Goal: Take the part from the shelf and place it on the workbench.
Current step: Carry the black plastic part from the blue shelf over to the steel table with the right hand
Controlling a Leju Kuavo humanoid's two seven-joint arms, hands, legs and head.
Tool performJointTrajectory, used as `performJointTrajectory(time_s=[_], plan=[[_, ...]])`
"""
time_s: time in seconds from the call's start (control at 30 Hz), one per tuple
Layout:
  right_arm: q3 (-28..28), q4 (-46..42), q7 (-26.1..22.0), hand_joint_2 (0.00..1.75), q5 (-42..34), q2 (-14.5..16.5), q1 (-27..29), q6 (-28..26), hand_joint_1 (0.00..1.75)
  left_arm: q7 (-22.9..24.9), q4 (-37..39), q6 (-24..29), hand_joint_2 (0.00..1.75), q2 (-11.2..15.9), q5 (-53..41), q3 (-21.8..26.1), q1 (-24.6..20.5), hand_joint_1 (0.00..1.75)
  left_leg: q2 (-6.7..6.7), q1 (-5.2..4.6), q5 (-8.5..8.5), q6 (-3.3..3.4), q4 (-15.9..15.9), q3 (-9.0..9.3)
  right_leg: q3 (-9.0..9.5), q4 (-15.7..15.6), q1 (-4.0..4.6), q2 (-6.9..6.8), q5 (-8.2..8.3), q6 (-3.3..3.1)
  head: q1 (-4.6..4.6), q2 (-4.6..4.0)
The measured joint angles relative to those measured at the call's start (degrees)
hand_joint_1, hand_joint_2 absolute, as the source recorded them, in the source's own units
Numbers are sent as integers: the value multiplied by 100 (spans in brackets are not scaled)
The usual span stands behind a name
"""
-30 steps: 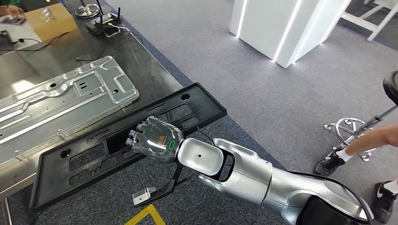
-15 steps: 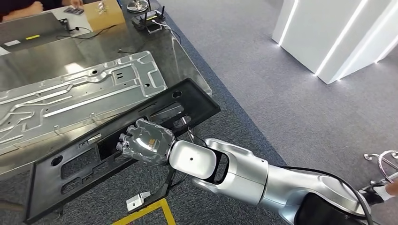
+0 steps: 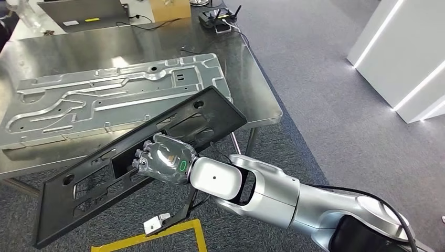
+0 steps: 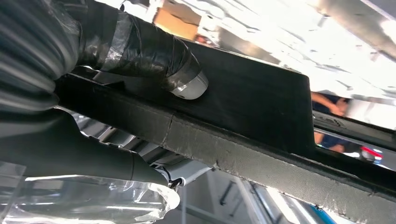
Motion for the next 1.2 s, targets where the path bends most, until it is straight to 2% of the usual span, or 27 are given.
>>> performJointTrajectory(time_s=[0.03, 0.07, 0.13, 0.2, 0.23, 0.37, 0.7, 1.2], plan=[[7, 12, 1, 175, 22, -15, 6, -35, 175, -5, 0, -4, 175, 1, -19, 15, -2, 0, -60, -16, -7, 13, 1, 10, -117, 131, 10, 19, 44, -18, -1, 0], [13, 21, 3, 175, 38, -31, 8, -76, 175, -11, 0, -11, 175, 3, -36, 32, 3, 0, -116, -31, -15, 24, 3, 26, -143, 69, 21, 30, 189, -45, 0, 0], [16, 33, 13, 175, 46, -68, -21, -161, 175, -21, 0, -34, 175, 6, -53, 81, 18, 0, -210, -57, -33, 35, 5, 64, 75, -625, 57, 73, 687, -149, 0, 0], [-2, 54, 19, 175, 36, -118, -85, -218, 175, -19, 0, -44, 175, 1, -29, 148, 29, 0, -279, -79, -46, 18, 16, 64, 297, -1262, 89, 131, 989, -245, -1, 0], [-28, 69, 16, 175, 20, -151, -119, -228, 175, -14, 0, -39, 175, -4, -12, 189, 31, 0, -292, -82, -56, 6, 26, 50, 333, -1391, 92, 152, 1015, -252, -1, 0], [-210, 124, -20, 175, -70, -296, -248, -174, 175, 26, 0, 17, 175, -34, 53, 352, 47, 0, -277, -66, -68, -22, 33, 41, 345, -1448, 99, 168, 1014, -173, 1, 0], [-334, 36, -39, 175, -209, -421, -346, 43, 175, 20, 0, 49, 175, -57, -9, 539, 46, 0, -271, -65, -50, -55, -8, 64, 344, -1443, 101, 176, 1013, -187, 1, 0], [-346, -11, -55, 175, -321, -488, -417, 130, 175, 22, 0, 76, 175, -79, -75, 629, 42, 0, -271, -81, -50, -55, -7, 62, 348, -1443, 77, 176, 1014, -185, 1, 0]])
